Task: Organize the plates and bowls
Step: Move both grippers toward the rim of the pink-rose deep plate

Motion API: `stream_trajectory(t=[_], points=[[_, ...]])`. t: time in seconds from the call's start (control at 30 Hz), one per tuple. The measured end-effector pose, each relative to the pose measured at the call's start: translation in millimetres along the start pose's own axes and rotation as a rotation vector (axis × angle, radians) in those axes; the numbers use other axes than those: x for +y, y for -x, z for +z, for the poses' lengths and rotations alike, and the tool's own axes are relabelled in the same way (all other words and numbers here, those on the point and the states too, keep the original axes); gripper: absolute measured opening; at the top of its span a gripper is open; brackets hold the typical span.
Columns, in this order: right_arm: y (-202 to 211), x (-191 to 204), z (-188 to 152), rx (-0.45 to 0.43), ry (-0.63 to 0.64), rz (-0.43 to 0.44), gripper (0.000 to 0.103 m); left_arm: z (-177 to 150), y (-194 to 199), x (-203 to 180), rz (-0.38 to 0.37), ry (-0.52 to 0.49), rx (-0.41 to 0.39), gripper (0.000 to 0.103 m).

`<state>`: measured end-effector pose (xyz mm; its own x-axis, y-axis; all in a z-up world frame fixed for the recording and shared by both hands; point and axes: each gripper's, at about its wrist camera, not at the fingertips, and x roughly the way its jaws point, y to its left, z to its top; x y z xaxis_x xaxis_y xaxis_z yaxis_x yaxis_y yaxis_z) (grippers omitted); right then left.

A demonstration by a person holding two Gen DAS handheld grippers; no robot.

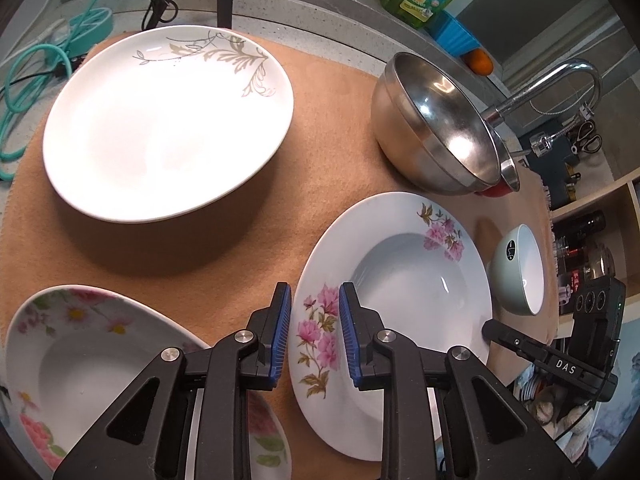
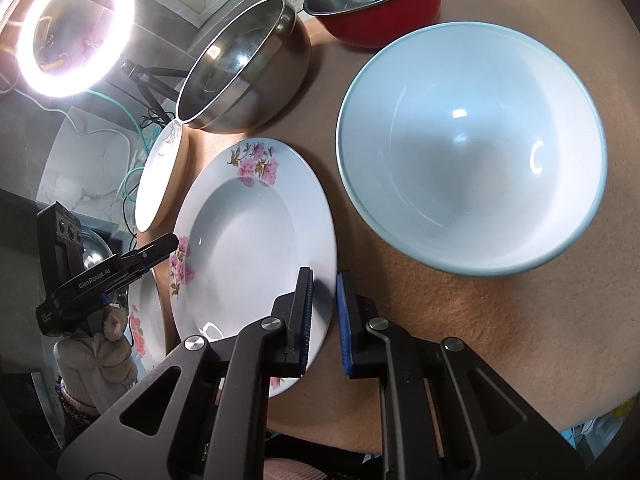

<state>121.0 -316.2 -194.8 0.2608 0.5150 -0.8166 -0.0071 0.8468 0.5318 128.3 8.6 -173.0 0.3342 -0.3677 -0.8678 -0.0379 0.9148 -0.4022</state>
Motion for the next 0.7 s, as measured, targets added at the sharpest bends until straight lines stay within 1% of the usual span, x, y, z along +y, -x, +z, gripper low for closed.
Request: stream_trajectory(t=[0.43, 0.7], points=[[3, 2, -1, 0.008, 0.015, -0.025, 0.012, -6, 2, -5, 0.011, -0.009, 0.002, 0.023], [3, 1, -4, 0.013, 0.012, -0.034, 0.012, -18, 2, -14, 0.016, -0.025, 0.006, 0.023]])
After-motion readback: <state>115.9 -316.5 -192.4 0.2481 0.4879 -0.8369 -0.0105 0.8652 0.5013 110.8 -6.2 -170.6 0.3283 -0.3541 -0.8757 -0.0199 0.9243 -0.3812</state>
